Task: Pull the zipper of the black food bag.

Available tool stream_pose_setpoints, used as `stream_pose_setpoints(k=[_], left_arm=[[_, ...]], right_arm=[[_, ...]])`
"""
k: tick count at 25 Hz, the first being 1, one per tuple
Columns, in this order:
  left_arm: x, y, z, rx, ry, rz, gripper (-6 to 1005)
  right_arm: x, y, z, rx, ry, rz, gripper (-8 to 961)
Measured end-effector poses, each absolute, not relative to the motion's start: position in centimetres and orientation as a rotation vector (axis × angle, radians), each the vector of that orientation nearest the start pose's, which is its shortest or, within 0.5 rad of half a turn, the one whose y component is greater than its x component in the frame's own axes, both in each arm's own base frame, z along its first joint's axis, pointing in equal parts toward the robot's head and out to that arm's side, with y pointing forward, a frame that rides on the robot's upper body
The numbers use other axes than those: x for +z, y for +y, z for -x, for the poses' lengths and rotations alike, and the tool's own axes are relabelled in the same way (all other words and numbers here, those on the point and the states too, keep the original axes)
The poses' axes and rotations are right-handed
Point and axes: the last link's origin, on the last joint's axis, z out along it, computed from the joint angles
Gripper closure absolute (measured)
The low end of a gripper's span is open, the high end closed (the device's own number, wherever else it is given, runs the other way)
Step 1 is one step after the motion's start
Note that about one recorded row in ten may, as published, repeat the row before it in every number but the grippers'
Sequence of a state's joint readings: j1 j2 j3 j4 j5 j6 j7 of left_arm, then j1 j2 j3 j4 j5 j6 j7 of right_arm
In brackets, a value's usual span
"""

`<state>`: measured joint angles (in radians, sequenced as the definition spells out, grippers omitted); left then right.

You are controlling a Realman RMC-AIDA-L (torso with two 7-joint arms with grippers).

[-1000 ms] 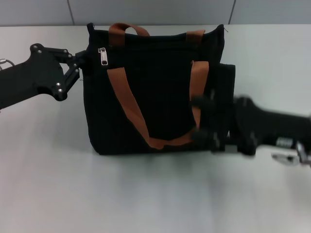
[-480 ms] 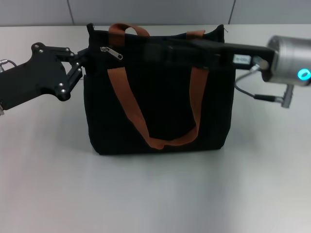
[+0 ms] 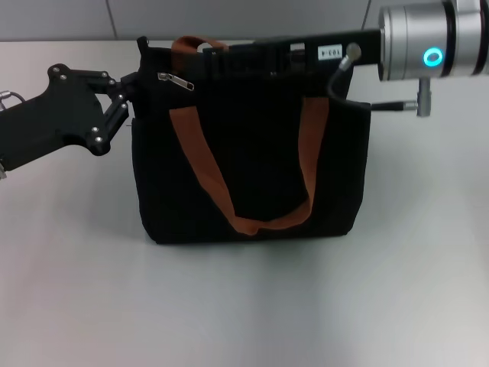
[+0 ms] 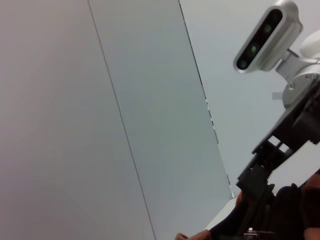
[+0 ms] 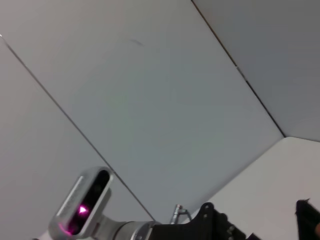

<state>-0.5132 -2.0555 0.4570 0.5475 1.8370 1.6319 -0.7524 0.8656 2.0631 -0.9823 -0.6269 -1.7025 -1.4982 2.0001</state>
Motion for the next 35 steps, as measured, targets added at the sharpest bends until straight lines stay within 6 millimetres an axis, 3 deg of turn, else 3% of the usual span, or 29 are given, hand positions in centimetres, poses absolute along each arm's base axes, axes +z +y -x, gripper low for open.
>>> stream_pose_setpoints(k=[10,25,30,35], left_arm=[[3.7,33.0,27.3,-0.823,0.017,2.371,978],[3.7,32.9,27.3,-0.831,0.016,2.374,978],[3.6,32.9,27.2,-0.836,0.018,2.375,978],[3.6,32.8,27.2,-0.842,0.019,2.377,979]], right_arm=[[-1.9,40.5,-8.7,0.738,1.001,2.953,160],[-2.9,41.2,-7.1,0.59,1.005,2.964,195],[-3.3,41.3,-6.8,0.563,0.99,2.964,384],[-3.8,41.2,-6.4,0.515,0.993,2.975,456]])
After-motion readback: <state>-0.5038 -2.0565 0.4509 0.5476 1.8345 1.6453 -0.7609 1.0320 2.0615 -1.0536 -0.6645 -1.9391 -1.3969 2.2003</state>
